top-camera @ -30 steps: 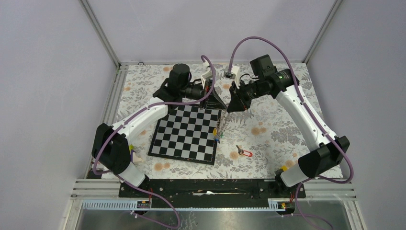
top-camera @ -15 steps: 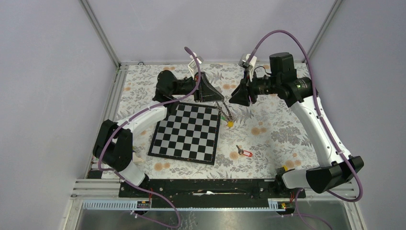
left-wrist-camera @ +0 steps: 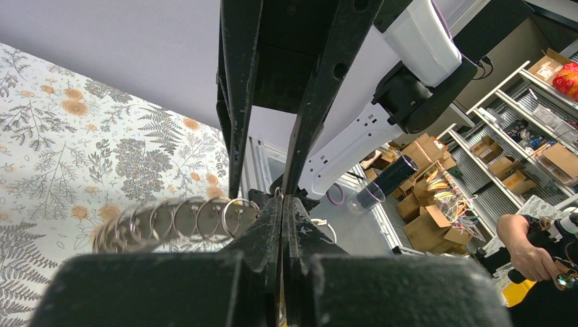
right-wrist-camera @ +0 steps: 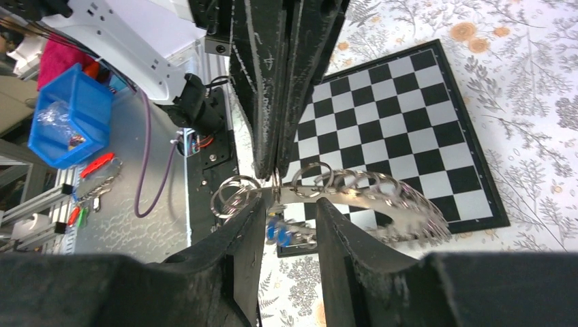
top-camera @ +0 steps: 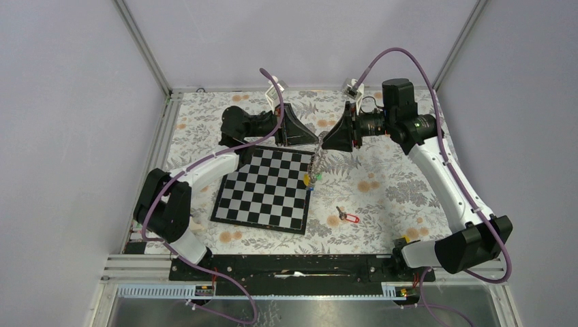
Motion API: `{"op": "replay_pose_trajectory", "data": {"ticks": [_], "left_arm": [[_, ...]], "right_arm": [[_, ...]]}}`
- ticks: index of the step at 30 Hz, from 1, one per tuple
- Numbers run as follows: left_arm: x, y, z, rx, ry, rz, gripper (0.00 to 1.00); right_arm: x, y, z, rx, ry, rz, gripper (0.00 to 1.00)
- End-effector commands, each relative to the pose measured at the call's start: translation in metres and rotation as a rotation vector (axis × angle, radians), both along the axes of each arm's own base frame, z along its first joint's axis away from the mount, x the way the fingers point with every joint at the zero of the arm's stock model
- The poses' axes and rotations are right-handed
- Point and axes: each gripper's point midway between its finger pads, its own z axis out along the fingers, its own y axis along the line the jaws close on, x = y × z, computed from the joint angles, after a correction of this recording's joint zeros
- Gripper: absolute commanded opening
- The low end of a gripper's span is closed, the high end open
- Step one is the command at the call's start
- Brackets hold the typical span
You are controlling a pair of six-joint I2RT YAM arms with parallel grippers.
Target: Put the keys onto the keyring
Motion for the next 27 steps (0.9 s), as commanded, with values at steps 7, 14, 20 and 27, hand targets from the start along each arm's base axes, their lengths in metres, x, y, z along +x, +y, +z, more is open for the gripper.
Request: {"op": "replay_pose_trajectory", "data": {"ticks": [7,14,20,27], "left_arm": [[0.001,-0.001,0.012,-0.055,-0.048,0.026,0.0],[0.0,-0.002,0.009,-0.052,-0.046,0.023,0.0],[0.0,-0.003,0.009,-0.053,-0.046,0.024,0.0],[-0.001,-0.002,0.01,-0.056,-0.051,0.024,0.0]], "right_arm": [[-0.004,0.006,0.006,0.06,0.003,0.052,0.32],[-0.002,0.007,0.006,0.067,0.01,0.057,0.24],[-0.004,0.006,0.003,0.067,0.017,0.059,0.19],[-0.005,0.005,-0.003,0.057,0.02,0.056,0.17]]}}
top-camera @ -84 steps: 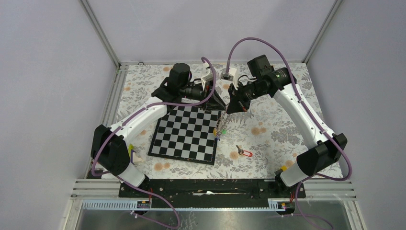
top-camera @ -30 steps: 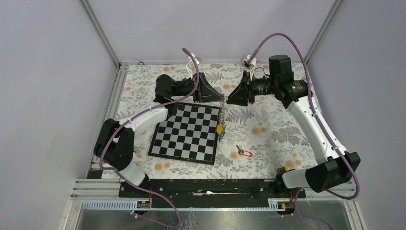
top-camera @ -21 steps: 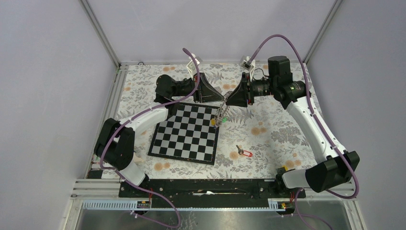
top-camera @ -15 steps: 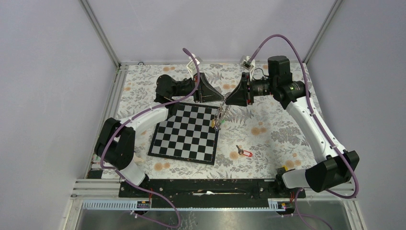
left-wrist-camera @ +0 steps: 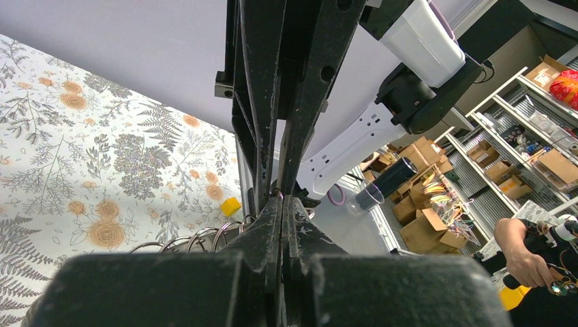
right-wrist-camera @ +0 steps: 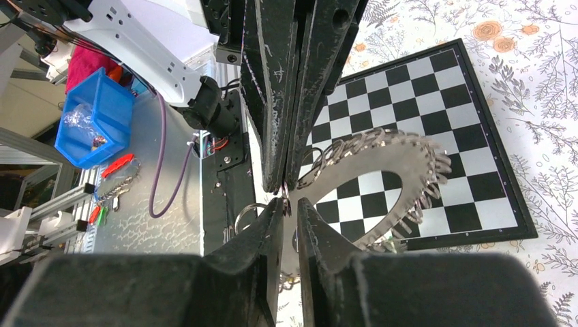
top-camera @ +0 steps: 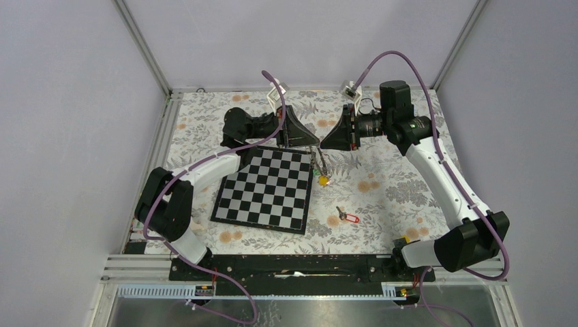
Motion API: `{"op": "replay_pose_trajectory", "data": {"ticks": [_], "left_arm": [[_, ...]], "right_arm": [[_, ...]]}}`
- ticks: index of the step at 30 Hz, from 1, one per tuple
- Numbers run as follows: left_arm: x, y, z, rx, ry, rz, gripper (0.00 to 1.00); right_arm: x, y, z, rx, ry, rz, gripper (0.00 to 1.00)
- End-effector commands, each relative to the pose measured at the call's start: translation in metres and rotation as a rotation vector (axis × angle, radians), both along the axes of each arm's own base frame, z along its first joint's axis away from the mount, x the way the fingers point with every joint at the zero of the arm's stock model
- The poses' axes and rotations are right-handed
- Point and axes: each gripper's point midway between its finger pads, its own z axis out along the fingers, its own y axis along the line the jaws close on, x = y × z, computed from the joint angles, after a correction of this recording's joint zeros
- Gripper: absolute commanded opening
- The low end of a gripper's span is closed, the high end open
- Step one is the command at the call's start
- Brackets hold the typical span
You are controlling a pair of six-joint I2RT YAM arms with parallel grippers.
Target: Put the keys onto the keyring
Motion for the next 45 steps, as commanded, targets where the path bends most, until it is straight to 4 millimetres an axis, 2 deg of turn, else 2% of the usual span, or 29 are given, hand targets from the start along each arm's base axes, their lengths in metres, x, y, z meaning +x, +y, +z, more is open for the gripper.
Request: {"op": "replay_pose_trajectory", "data": {"ticks": [1,7,13,21,26,33,45], "left_arm": [[-0.001,0.001,0.018,-0.062,-0.074,0.021,0.0],[0.0,0.0,0.013,-0.053,-0.074,0.025,0.0],[0.001,0.0,0.009,-0.033,-0.109,0.024,0.01],[0.007,-0.004,0.001,0.042,-0.198,0.024,0.28],[0.009,-0.006,-0.008,0.087,-0.227,0.022,0.37],[0.004,-0.009,-0.022,0.159,-0.283,-0.005,0.39],[-0.006,-0.01,-0.025,0.161,-0.317,-0.057,0.39]], "right_arm": [[-0.004,0.0,0.004,0.017,-0.025,0.018,0.15],[-0.005,0.0,0.01,0.028,-0.029,0.028,0.0],[-0.004,-0.005,0.009,-0.022,-0.076,0.01,0.0],[-0.012,-0.005,-0.01,-0.198,-0.168,0.001,0.0],[-0.013,-0.006,-0.012,-0.215,-0.166,0.001,0.0],[-0.015,-0.005,-0.017,-0.231,-0.128,0.022,0.0],[-0.014,-0.004,-0.021,-0.235,-0.104,0.03,0.0]]}}
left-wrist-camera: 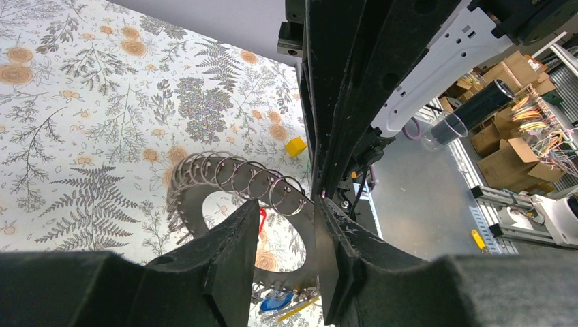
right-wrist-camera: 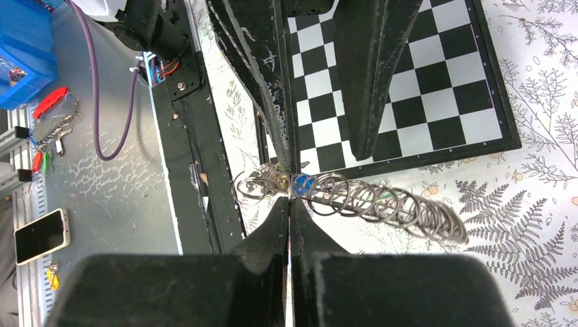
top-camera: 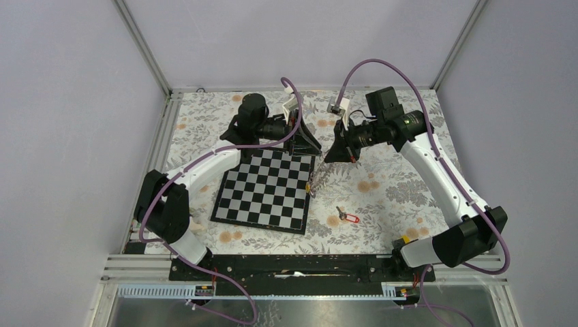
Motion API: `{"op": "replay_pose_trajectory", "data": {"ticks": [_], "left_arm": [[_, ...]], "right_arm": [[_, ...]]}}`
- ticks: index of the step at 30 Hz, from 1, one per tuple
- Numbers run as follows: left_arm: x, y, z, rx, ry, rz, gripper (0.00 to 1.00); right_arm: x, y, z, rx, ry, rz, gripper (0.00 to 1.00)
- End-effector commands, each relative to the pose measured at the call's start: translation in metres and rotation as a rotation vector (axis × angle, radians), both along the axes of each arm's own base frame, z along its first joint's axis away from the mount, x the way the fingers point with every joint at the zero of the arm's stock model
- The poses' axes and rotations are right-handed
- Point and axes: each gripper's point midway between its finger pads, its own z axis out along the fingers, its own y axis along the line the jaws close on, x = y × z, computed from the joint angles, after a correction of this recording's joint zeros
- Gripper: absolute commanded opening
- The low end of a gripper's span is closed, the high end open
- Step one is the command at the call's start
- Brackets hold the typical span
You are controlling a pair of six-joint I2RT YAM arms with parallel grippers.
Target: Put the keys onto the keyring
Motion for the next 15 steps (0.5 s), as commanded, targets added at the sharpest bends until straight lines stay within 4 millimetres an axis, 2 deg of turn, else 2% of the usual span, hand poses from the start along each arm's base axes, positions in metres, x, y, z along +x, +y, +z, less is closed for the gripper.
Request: {"op": "replay_pose_trajectory", "data": {"ticks": [1,15], "left_arm": [[-0.0165,0.002,0.0273,-0.051,-0.091,-0.073,0.39],[-0.0254,0.0045,0.0289,-0.083,-0.078,-0.105,0.4]], "right_arm": [[0.0026,0.0086,0.026,0.061,-0.086,0.035,0.0],[0.0037,0.0091,0.0261,0.079,-0.085,0.029,0.0]]}}
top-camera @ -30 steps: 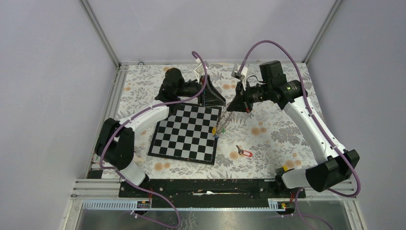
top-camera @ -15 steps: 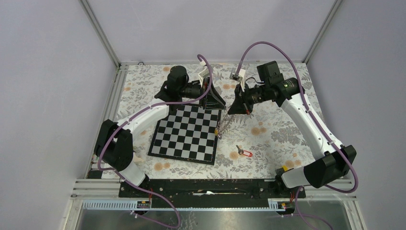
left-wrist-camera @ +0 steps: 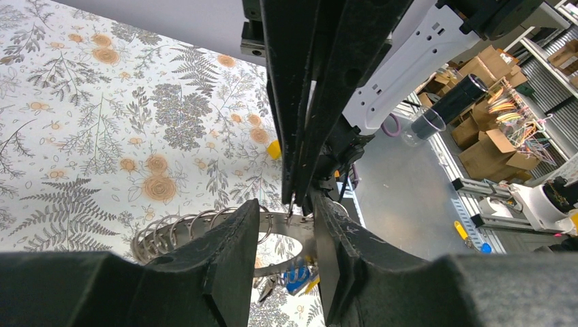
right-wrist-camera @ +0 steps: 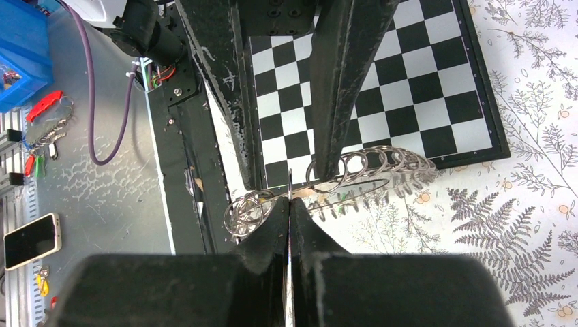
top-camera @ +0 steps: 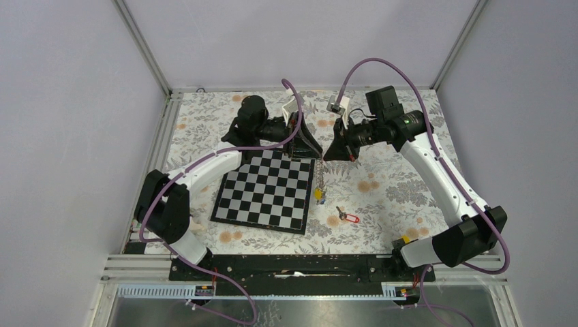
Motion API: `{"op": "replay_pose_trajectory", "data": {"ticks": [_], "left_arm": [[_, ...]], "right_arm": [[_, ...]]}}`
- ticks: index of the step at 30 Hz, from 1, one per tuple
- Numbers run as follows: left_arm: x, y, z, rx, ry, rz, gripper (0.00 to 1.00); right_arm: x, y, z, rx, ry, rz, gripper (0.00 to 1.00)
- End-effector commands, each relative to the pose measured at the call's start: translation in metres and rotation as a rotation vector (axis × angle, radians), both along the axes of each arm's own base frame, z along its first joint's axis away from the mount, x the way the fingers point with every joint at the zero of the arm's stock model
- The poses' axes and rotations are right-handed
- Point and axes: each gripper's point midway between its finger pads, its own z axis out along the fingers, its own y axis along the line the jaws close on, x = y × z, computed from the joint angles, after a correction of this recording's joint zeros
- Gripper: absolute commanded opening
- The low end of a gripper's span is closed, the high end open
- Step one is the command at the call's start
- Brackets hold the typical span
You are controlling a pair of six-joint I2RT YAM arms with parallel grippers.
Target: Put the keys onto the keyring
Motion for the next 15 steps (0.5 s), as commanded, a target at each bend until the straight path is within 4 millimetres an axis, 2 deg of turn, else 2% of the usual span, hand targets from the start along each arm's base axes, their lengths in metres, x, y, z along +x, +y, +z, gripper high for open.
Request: {"op": "replay_pose_trajectory", "data": {"ticks": [1,4,10,15], "left_arm": [[-0.0122,0.0044,0.0215,-0.049,-0.084,-0.037,0.4],[-0.0121,0.0041,0.0197,-0.045,-0.082,-0.035,0.37],[-0.0113,0.0042,0.02,-0.044,-0.083,-0.03,0.18],[-0.0108,0.0035,0.0193,-0.042,-0.083,-0.029,0.13]], "right_arm": [[-0.0003,0.0071,0.0247,0.07,-0.066,0.029,0.0],[-0.0001,0.0068,0.0247,0.072,-0.062,0.027,0.0],[0.0011,0.0057,0.024,0.073,-0.059,0.021,0.0],[0.0014,0.0058,0.0244,0.078,-0.056,0.019,0.0]]}}
